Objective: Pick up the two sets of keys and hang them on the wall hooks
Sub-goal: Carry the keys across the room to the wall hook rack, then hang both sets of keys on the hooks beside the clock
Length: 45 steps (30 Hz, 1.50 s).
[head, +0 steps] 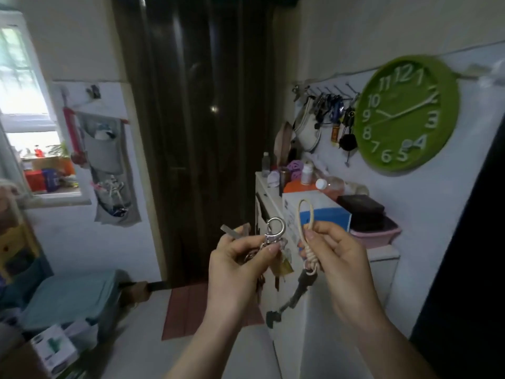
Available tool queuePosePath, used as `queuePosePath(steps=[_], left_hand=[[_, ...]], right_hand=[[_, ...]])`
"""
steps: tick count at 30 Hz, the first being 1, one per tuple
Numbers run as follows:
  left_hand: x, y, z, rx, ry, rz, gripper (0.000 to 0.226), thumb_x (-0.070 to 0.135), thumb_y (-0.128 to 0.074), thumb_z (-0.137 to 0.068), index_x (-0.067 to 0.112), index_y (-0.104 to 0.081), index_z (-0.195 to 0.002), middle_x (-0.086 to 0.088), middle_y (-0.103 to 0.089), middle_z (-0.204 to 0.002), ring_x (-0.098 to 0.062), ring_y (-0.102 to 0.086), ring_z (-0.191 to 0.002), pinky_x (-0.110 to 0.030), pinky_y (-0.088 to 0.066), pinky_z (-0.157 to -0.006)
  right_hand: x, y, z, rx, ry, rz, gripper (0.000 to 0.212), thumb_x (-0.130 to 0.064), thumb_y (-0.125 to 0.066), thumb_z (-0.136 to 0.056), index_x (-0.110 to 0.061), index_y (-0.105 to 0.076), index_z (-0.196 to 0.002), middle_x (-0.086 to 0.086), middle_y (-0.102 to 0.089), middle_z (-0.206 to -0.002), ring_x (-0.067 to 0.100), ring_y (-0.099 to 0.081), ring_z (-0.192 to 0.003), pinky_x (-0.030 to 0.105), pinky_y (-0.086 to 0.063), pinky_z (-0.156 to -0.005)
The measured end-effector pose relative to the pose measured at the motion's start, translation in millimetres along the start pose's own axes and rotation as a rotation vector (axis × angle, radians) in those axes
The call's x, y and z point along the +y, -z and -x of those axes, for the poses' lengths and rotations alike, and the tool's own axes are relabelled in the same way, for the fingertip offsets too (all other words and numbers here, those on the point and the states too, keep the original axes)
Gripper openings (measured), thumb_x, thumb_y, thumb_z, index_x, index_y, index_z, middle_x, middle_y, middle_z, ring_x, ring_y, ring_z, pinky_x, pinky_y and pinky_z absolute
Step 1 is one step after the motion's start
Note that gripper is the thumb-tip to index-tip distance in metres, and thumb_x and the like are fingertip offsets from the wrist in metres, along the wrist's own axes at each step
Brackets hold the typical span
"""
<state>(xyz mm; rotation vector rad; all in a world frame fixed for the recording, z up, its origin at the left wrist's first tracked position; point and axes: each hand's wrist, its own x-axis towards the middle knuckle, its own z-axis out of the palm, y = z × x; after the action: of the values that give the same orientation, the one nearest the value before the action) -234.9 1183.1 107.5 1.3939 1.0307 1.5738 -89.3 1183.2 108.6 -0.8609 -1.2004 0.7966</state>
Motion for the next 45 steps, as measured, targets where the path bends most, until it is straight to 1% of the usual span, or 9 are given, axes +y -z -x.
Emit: queuePosePath(steps=[5, 14, 17, 23, 28, 31, 36, 39, 45], left_hand=[[-35, -16, -128, -0.015, -0.159, -0.05, 0.017, 0.042, -0.074, -0.055, 0.035, -0.076, -0.071, 0.011, -0.044, -0.129, 0.004, -0.035, -0.126, -0.021, -0.044, -0.091], [-65, -57, -348, -0.089, -0.26, -0.13, 0.014, 0.033, -0.078, -0.067, 0.041, -0.073, -0.077, 0.003, -0.008, -0.158, -0.012, -0.011, -0.141, -0.041, -0.02, -0.114], [-74, -79, -427, -0.14, -0.364, -0.185, 0.013, 0.034, -0.077, -0.067, 0.038, -0.073, -0.079, 0.004, -0.016, -0.157, -0.011, -0.009, -0.141, -0.048, -0.016, -0.116], [-105, -137, -557, -0.364, -0.31, 0.042, 0.008, 0.026, -0.078, -0.068, 0.028, -0.074, -0.074, 0.001, -0.051, -0.138, -0.011, -0.04, -0.13, -0.035, -0.029, -0.106], [-128, -192, -657, -0.632, -0.262, 0.234, 0.019, 0.019, -0.078, -0.07, 0.035, -0.073, -0.059, 0.021, -0.073, -0.062, 0.003, -0.066, -0.065, -0.017, -0.051, -0.066], [-133, -233, -704, -0.706, -0.197, 0.318, 0.011, 0.018, -0.08, -0.068, 0.026, -0.074, -0.066, 0.016, -0.074, -0.059, 0.001, -0.068, -0.063, -0.007, -0.049, -0.057], [-127, -304, -749, -0.802, -0.154, 0.375, 0.013, 0.016, -0.082, -0.065, 0.016, -0.076, -0.077, 0.0, -0.075, -0.07, -0.012, -0.069, -0.067, -0.028, -0.056, -0.074], [-122, -340, -764, -0.808, -0.151, 0.393, 0.019, 0.021, -0.084, -0.061, 0.017, -0.076, -0.077, -0.003, -0.076, -0.078, -0.018, -0.07, -0.078, -0.035, -0.056, -0.085], [-115, -383, -788, -0.784, -0.232, 0.394, 0.015, 0.031, -0.084, -0.061, 0.024, -0.075, -0.07, 0.009, -0.072, -0.066, -0.011, -0.069, -0.071, -0.025, -0.053, -0.073]], right_hand=[[40, -16, -116, 0.118, 0.082, 0.027, 0.012, -0.011, -0.058, -0.088, -0.013, -0.069, -0.085, 0.01, -0.073, -0.074, 0.014, -0.067, -0.064, 0.017, -0.055, -0.056], [87, -26, -317, 0.229, 0.161, 0.033, 0.018, -0.007, -0.057, -0.089, -0.018, -0.069, -0.079, -0.003, -0.073, -0.06, 0.006, -0.065, -0.055, 0.016, -0.053, -0.05], [97, -24, -380, 0.277, 0.209, 0.1, 0.018, -0.007, -0.058, -0.088, -0.017, -0.067, -0.076, -0.006, -0.071, -0.055, 0.002, -0.064, -0.051, 0.012, -0.051, -0.048], [121, -11, -493, 0.444, 0.288, 0.239, 0.011, -0.007, -0.057, -0.089, -0.011, -0.065, -0.083, 0.001, -0.064, -0.061, 0.0, -0.059, -0.05, 0.01, -0.047, -0.048], [132, -2, -581, 0.653, 0.339, 0.349, 0.015, -0.008, -0.057, -0.089, -0.014, -0.064, -0.077, 0.008, -0.06, -0.061, 0.008, -0.055, -0.049, 0.016, -0.046, -0.046], [130, 11, -623, 0.783, 0.368, 0.456, 0.011, -0.011, -0.059, -0.089, -0.01, -0.065, -0.08, 0.004, -0.061, -0.058, 0.006, -0.054, -0.046, 0.021, -0.045, -0.049], [120, 43, -674, 0.966, 0.373, 0.534, 0.017, -0.015, -0.059, -0.089, 0.0, -0.066, -0.089, 0.003, -0.061, -0.059, 0.012, -0.055, -0.048, 0.028, -0.05, -0.054], [113, 66, -693, 1.045, 0.386, 0.66, 0.019, -0.016, -0.057, -0.09, -0.011, -0.066, -0.074, 0.001, -0.059, -0.058, 0.01, -0.052, -0.046, 0.023, -0.043, -0.048], [109, 99, -716, 1.11, 0.358, 0.752, 0.028, -0.019, -0.058, -0.09, -0.02, -0.063, -0.063, 0.001, -0.065, -0.06, 0.009, -0.055, -0.046, 0.019, -0.046, -0.042]])
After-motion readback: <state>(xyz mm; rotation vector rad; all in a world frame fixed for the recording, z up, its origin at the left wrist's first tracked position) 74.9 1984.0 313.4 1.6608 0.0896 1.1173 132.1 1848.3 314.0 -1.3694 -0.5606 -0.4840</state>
